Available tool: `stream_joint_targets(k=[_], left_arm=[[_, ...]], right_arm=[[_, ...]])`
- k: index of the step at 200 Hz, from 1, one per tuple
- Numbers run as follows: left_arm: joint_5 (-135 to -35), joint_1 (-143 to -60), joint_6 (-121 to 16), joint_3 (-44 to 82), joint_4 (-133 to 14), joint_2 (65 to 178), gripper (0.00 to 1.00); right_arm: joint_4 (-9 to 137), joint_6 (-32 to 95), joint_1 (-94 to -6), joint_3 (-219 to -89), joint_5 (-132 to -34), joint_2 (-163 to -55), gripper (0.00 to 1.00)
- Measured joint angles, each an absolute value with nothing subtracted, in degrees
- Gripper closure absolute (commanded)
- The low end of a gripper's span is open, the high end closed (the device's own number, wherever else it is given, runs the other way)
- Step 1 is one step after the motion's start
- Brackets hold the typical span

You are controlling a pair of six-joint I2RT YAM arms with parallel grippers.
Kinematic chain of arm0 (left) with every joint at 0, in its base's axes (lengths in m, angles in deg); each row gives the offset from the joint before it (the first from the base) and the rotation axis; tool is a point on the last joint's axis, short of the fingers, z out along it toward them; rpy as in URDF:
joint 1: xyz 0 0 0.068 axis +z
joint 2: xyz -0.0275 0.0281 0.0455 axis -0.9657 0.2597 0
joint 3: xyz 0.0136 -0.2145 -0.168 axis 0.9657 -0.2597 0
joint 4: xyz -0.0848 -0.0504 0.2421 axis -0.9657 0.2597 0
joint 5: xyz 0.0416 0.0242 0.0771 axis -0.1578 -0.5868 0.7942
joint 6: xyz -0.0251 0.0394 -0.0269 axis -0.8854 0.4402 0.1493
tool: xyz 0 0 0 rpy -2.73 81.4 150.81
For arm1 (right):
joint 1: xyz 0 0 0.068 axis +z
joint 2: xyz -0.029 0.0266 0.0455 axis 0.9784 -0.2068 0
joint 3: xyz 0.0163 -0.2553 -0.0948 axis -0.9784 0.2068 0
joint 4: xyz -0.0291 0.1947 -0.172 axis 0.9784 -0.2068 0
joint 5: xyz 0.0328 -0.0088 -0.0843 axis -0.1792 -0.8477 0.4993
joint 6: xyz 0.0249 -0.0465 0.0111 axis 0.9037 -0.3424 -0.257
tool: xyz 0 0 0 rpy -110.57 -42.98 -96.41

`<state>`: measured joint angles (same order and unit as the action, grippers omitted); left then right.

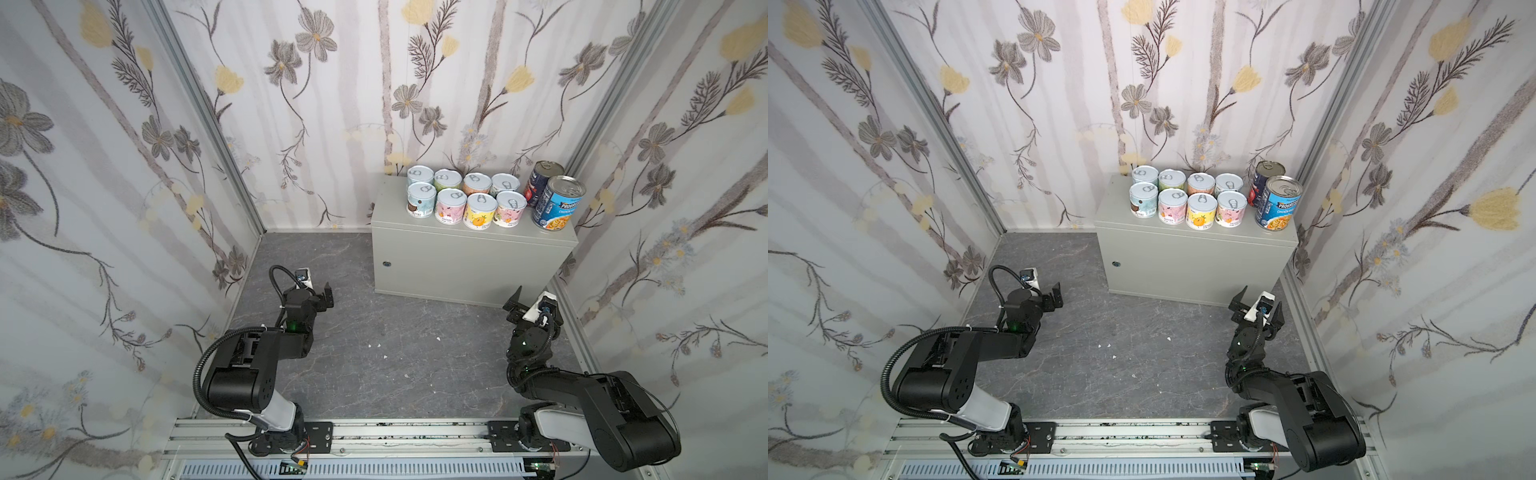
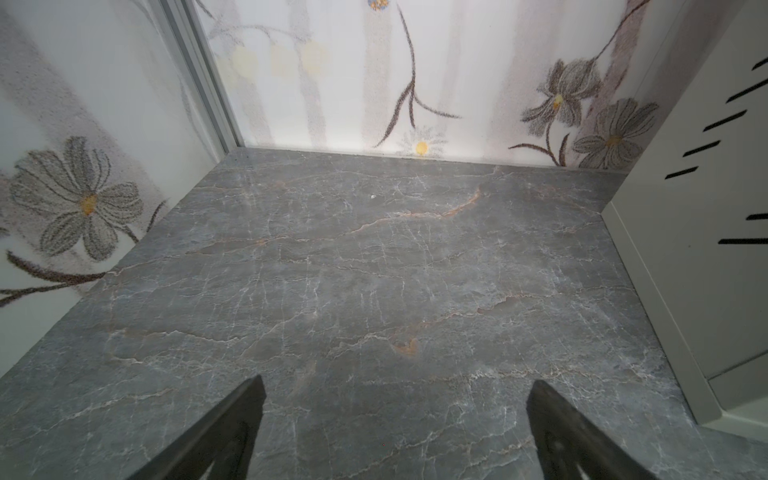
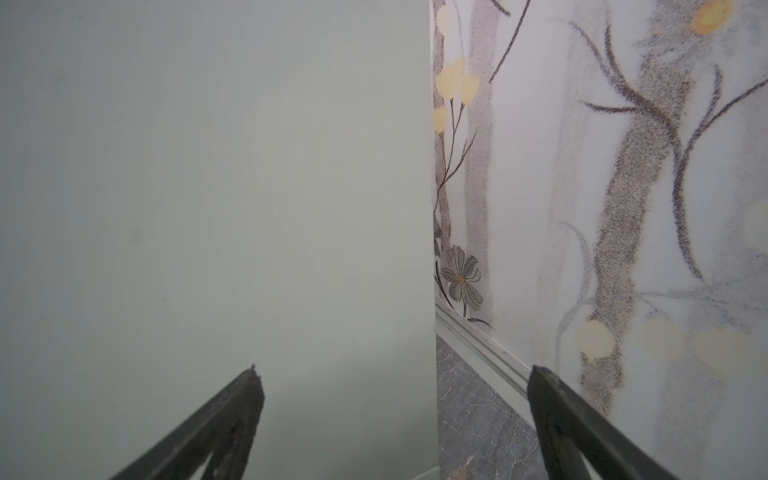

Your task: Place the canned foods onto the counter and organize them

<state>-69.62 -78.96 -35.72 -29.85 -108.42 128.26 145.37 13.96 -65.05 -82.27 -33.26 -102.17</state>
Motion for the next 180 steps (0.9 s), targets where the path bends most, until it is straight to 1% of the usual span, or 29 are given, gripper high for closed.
stream_joint_targets(k=[33,68,109,140,161,180], left_arm=[[-69.4,-78.7,-36.4,-36.5,-116.7,127.9,0.0],[-65.3,-81.4,-36.3,-43.6,-129.8,130.5,0.0],[-61.3,-83.8,-34.7,-49.2,-143.3,132.9,0.0],[-59.9,-84.9,-33.3,-50.3,-144.9,134.5,0.0],[-59.8,-83.5,-33.3,-47.5,-144.8,133.1,0.0],[-62.4,-81.2,-33.9,-43.6,-142.8,131.4,0.0]], right_arm=[[152.0,13.1,-65.0,-78.4,-33.6,-104.6,0.0],[154.1,10.3,-63.0,-78.0,-34.9,-107.9,0.0],[154.5,8.7,-61.8,-78.0,-36.2,-107.3,0.0],[154.7,8.7,-62.0,-78.0,-36.2,-106.8,0.0],[155.2,8.8,-62.2,-78.0,-36.4,-106.8,0.0],[155.5,8.8,-62.4,-78.0,-36.7,-106.6,0.0]])
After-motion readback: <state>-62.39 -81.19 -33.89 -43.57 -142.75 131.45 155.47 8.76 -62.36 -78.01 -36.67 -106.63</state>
